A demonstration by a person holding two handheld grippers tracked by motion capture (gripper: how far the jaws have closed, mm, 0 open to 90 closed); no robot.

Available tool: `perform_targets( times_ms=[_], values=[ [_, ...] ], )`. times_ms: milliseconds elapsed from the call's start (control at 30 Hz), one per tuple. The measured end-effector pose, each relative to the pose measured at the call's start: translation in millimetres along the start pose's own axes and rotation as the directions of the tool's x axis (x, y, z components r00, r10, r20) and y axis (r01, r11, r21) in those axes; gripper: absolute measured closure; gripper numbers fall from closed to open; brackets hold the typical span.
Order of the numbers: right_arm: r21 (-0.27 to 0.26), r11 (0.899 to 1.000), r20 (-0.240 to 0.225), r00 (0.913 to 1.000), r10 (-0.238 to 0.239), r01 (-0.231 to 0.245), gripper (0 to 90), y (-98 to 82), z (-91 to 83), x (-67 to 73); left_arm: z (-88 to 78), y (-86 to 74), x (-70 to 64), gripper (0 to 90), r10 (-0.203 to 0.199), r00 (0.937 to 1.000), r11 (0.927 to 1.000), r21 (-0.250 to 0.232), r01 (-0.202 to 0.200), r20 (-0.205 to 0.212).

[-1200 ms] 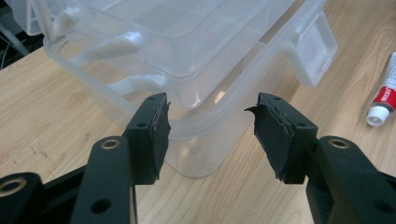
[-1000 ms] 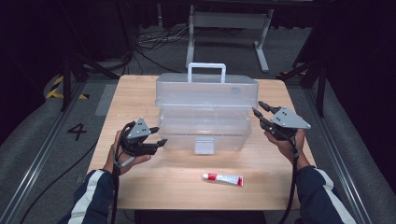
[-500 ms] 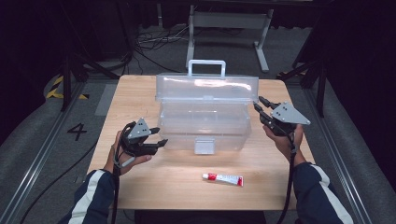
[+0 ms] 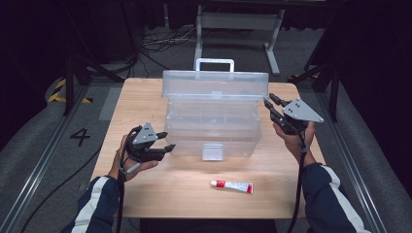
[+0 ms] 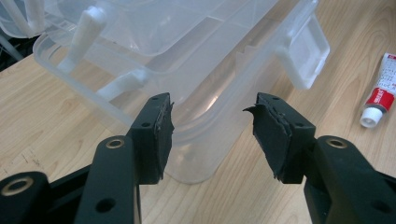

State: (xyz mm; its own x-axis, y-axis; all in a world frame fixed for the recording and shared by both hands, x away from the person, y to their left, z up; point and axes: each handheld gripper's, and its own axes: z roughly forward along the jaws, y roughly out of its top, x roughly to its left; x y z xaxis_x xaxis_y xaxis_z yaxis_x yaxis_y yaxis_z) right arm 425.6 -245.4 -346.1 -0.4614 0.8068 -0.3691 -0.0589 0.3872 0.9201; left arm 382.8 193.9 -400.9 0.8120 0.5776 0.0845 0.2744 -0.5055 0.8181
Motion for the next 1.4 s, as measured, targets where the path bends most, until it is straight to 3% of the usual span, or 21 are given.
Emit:
perform_targets(
  times_ms=[300, 500, 633, 900, 1400],
  values=[
    [0.002, 1.000, 0.032, 0.9995, 0.002, -0.002, 72.7, 4.3, 3.9, -0.8, 5.1, 7.0, -5.8, 51.8, 0.039, 0.9991, 0.9993, -0.003, -0.039, 0.020],
    [0.007, 1.000, 0.052, 0.9986, 0.011, -0.011, 73.1, 9.1, 8.5, -2.7, 12.8, 10.8, -8.4, 52.3, 0.063, 0.9972, 0.9978, 0.020, -0.064, 0.041],
    [0.009, 0.998, 0.035, 0.9977, 0.058, -0.058, 72.0, 10.6, 10.7, -6.5, 17.8, 11.3, -9.7, 54.8, 0.065, 0.9971, 0.9972, 0.035, -0.066, 0.039],
    [0.021, 0.996, 0.030, 0.9956, 0.089, -0.090, 71.1, 15.9, 16.1, -11.9, 25.6, 14.8, -9.4, 54.1, 0.081, 0.9952, 0.9945, 0.062, -0.084, 0.054],
    [0.029, 0.998, 0.081, 0.9950, 0.057, -0.060, 74.5, 25.5, 31.1, -11.0, 44.0, 23.1, -8.8, 59.6, 0.127, 0.9886, 0.9839, 0.116, -0.136, 0.080]
  ],
)
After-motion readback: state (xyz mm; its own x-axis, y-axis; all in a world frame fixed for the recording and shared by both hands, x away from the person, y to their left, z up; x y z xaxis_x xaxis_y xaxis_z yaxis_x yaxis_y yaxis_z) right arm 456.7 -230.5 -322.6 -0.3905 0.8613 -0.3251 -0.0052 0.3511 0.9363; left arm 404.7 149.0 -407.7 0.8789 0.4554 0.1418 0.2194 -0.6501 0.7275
